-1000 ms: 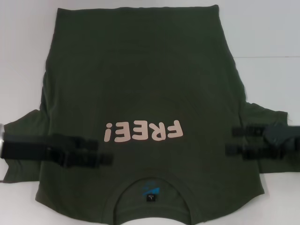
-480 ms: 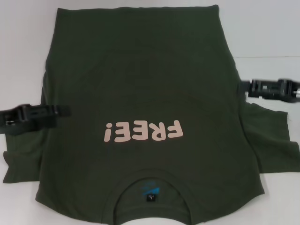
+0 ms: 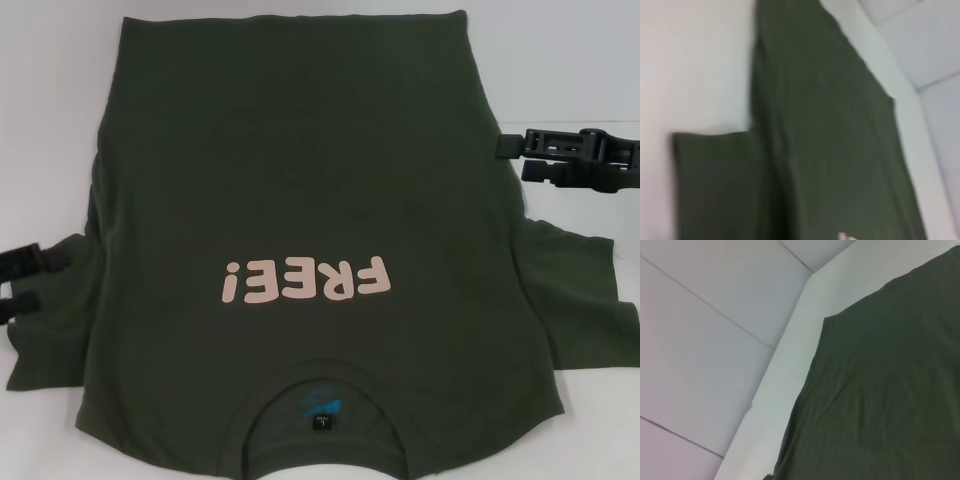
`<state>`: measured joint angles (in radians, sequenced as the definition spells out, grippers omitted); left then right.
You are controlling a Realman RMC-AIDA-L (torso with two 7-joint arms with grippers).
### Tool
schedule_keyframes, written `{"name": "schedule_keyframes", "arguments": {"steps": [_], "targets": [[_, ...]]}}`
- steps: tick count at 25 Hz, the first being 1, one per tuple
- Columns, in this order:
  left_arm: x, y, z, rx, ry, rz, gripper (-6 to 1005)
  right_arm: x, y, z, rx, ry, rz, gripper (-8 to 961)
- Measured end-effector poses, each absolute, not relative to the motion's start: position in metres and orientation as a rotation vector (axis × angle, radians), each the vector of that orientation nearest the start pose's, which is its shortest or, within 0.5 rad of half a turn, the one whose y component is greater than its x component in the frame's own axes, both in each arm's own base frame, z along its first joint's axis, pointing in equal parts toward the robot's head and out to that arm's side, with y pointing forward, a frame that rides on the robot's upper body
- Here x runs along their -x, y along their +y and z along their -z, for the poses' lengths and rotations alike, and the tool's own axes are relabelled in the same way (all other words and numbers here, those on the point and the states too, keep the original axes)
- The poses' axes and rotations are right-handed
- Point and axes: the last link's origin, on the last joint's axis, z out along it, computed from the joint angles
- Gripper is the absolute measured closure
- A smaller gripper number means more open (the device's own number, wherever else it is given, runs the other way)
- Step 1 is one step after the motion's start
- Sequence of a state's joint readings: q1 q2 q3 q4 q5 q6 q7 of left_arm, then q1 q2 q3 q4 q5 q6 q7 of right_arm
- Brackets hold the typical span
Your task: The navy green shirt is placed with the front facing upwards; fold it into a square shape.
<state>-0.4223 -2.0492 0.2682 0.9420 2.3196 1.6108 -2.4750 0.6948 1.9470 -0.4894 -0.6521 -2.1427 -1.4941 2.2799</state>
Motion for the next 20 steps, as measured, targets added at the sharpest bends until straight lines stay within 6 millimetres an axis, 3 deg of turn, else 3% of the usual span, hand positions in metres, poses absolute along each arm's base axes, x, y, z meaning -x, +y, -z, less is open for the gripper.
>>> {"name": "schedule_keyframes", "arguments": {"steps": [9,20], "targets": [[0.373,0.293,-0.094,-2.340,2.641,-0.939,115,-0.258,0.393,-0.073,2.238,1.646,-0.810,27],[0.385,0.291,-0.087,-2.388,2.677,-0.907,116,-0.259,0.393,-0.073,2.233,1.652,-0.815,27]]}}
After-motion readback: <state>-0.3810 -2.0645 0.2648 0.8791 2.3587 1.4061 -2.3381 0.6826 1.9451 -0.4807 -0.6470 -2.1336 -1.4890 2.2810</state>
